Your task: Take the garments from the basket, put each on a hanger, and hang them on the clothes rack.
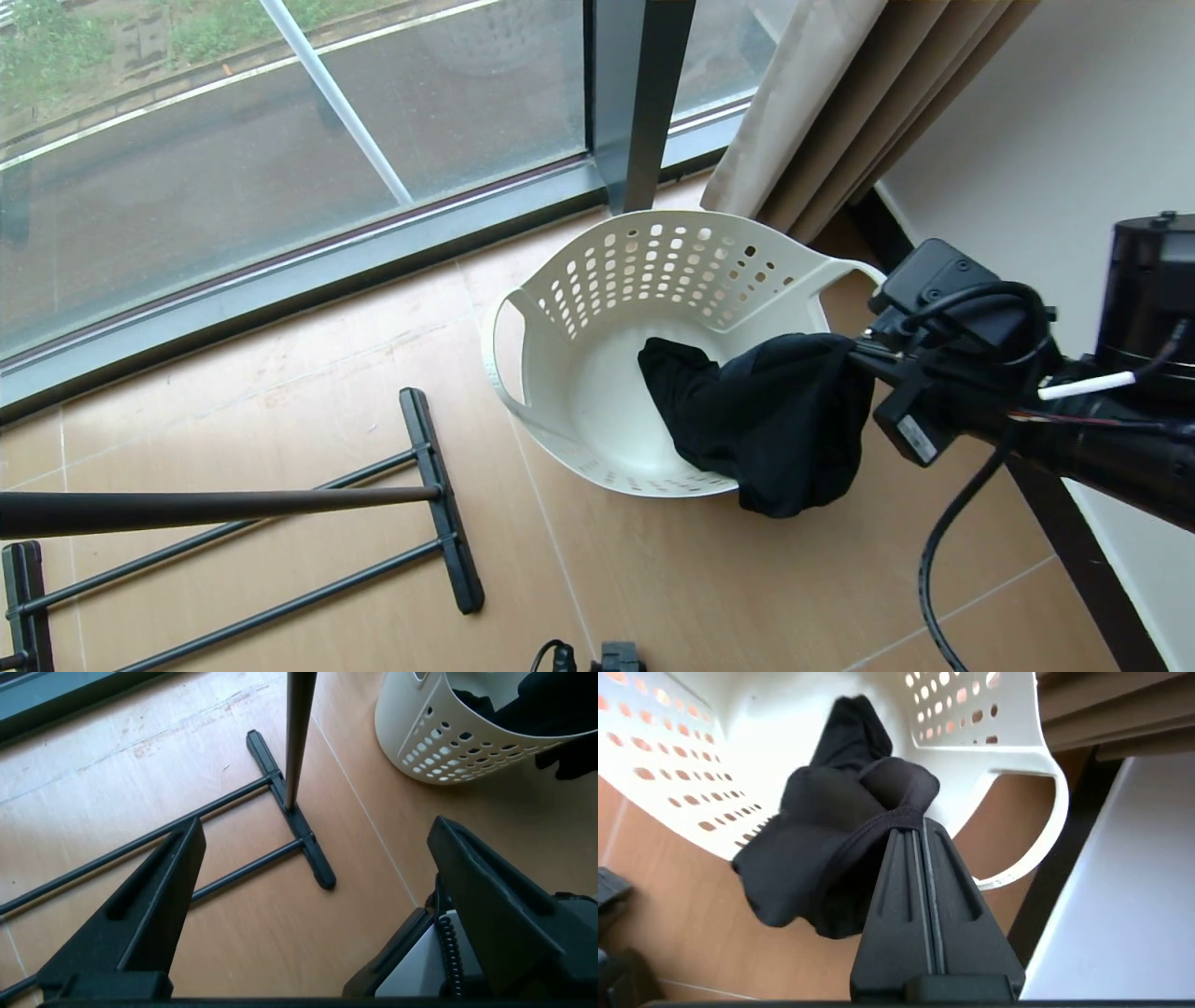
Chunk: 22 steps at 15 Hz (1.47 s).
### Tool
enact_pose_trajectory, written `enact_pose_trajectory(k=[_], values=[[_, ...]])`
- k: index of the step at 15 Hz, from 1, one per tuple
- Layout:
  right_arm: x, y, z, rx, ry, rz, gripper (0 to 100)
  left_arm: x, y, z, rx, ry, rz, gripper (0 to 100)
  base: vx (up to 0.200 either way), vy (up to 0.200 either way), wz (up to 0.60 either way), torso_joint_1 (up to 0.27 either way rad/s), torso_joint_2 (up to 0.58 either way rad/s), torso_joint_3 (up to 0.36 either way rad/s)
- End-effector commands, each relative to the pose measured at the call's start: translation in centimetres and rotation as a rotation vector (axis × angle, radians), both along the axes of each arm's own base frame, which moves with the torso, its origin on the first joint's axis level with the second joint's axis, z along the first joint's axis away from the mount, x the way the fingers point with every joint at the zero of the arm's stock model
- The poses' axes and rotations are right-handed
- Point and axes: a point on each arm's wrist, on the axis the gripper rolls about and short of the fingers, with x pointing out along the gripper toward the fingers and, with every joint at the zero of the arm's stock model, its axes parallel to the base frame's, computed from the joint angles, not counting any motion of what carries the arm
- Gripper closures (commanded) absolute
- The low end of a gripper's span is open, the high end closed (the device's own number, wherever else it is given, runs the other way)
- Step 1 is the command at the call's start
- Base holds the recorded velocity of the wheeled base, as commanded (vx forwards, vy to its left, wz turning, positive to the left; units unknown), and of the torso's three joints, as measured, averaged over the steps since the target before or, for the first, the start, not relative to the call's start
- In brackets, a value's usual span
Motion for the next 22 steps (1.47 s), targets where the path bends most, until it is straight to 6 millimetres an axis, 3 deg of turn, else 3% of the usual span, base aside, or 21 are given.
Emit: enact_pose_trajectory(k=[1, 2, 5, 18, 22], values=[[-3.9, -1.9, 0.9, 0.054, -0.054, 0.027, 100, 0.0, 0.0, 0.0, -0.001, 0.0, -0.001, 0, 0.0, 0.0, 0.0, 0.0, 0.0, 0.0], [-5.2, -2.8, 0.4, 0.075, -0.05, 0.028, 100, 0.0, 0.0, 0.0, -0.001, 0.003, -0.001, 0, 0.0, 0.0, 0.0, 0.0, 0.0, 0.0], [-6.0, -3.2, 0.1, 0.105, -0.043, 0.054, 100, 0.0, 0.0, 0.0, 0.001, 0.003, -0.003, 0, 0.0, 0.0, 0.0, 0.007, 0.0, 0.145], [-5.7, -3.1, -0.3, 0.099, -0.019, 0.063, 100, 0.0, 0.0, 0.0, -0.001, 0.0, -0.001, 0, 0.0, 0.0, 0.0, 0.002, 0.0, 0.198], [-5.7, -3.1, -0.4, 0.097, -0.016, 0.063, 100, 0.0, 0.0, 0.0, -0.001, 0.002, 0.0, 0, 0.0, 0.0, 0.0, 0.112, -0.3, 0.019]])
